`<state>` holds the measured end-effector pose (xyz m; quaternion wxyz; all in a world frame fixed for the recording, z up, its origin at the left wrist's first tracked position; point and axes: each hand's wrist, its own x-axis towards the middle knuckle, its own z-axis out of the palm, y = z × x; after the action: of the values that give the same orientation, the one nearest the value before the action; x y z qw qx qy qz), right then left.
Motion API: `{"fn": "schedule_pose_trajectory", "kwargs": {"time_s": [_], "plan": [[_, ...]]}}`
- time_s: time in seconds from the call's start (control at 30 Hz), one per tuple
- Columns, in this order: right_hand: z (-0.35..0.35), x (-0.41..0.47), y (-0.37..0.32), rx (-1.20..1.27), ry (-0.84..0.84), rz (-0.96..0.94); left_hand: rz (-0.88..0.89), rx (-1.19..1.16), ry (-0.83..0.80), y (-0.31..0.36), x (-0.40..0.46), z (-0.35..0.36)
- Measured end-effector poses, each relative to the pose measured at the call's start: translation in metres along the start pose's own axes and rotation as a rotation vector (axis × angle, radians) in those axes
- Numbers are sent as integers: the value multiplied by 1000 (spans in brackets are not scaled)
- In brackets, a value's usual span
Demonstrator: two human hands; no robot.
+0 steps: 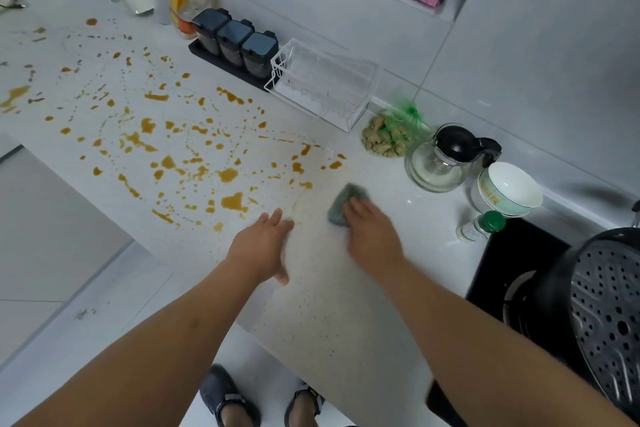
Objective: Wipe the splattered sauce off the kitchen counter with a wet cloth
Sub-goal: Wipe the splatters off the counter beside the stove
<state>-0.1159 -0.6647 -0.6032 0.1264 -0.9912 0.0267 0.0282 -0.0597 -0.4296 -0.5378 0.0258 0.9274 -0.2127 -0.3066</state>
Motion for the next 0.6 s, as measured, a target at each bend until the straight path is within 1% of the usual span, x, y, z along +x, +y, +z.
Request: {"fn": "schedule_pose_trajectory", "kwargs": {"time_s": [0.07, 0.13, 0.2, 0.23, 0.33, 0.4, 0.47, 0.53, 0.57, 0.6], "plan": [[-6, 8, 35, 2, 49, 213, 0, -2, -8, -1, 2, 2], [-12, 23, 49, -27, 38, 357, 6, 3, -4, -1, 4, 4], [-11, 41, 36, -14, 9, 416, 12, 3, 7, -3, 7, 7], [-8, 49, 21, -16, 0, 400, 15, 4, 12, -5, 8, 7], [2, 54, -31, 23, -9, 243, 26, -9, 49, -5, 4, 9], [9, 46, -69, 61, -15, 124, 24, -85, 98, -5, 1, 13], [17, 35, -107, 56, -41, -65, 52, -123, 127, -9, 0, 17], [29, 23, -125, 1, -127, -261, 87, -29, 143, -11, -1, 21], [32, 16, -123, -12, -155, -320, 96, 64, 143, -10, -4, 21], [32, 10, -116, -12, -171, -339, 96, 159, 137, -9, -8, 21]]}}
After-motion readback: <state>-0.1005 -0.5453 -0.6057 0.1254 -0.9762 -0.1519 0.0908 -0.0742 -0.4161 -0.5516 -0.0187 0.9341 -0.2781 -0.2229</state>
